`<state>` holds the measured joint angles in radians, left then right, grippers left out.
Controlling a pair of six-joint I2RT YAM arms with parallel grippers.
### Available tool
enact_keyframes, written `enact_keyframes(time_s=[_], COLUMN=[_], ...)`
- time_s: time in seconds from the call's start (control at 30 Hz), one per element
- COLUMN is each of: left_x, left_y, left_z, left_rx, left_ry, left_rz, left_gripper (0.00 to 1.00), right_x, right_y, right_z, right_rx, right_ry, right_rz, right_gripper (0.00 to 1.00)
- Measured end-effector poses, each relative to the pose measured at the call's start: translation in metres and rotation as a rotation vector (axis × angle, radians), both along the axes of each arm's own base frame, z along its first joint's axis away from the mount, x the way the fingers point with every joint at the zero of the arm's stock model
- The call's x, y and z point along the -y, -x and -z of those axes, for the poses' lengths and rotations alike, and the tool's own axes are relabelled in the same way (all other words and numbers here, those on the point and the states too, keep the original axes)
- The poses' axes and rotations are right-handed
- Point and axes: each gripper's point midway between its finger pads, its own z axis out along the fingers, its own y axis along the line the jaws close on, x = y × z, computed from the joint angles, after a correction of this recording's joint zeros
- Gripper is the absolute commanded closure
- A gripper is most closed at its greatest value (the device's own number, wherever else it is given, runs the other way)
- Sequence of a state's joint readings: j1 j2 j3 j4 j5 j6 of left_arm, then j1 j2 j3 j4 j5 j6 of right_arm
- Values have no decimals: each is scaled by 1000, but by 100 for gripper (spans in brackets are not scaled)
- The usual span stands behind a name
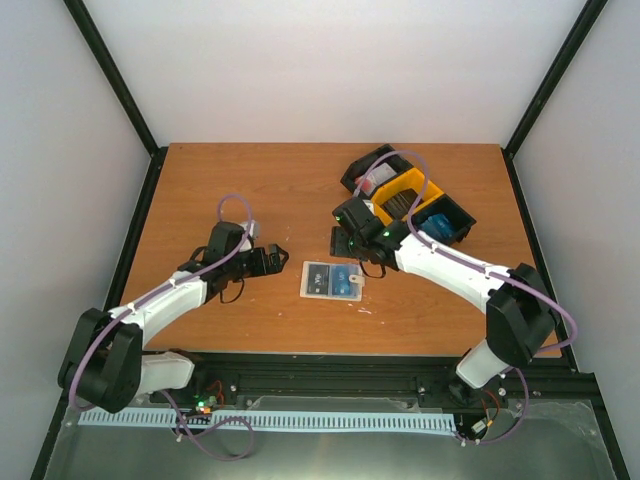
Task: Put the credit cards into the card holder
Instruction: Close the card holder at the center of the board.
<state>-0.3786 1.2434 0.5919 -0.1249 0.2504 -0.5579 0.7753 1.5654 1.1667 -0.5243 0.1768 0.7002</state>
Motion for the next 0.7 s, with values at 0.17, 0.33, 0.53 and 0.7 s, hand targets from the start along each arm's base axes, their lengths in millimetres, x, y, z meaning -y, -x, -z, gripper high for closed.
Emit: enact_keyframes(time_s=[0.17,0.33,0.53,0.7], left_x=[1,-1,11,25], left_y=[0,4,13,18], left_z=[-1,13,30,37], left_rx=[-12,-97,-236,-307], left_ry=[21,36,114,178], left_rz=[11,22,102,175], left_gripper=[0,0,3,7], right_x=[14,20,22,26], right_y=[-2,-1,8,16], right_z=[0,16,58,66], right_rx=[-12,-68,-188,-228], right_ry=[89,178,277,314], right_rz=[19,1,-50,-83], right_gripper=[34,34,34,33])
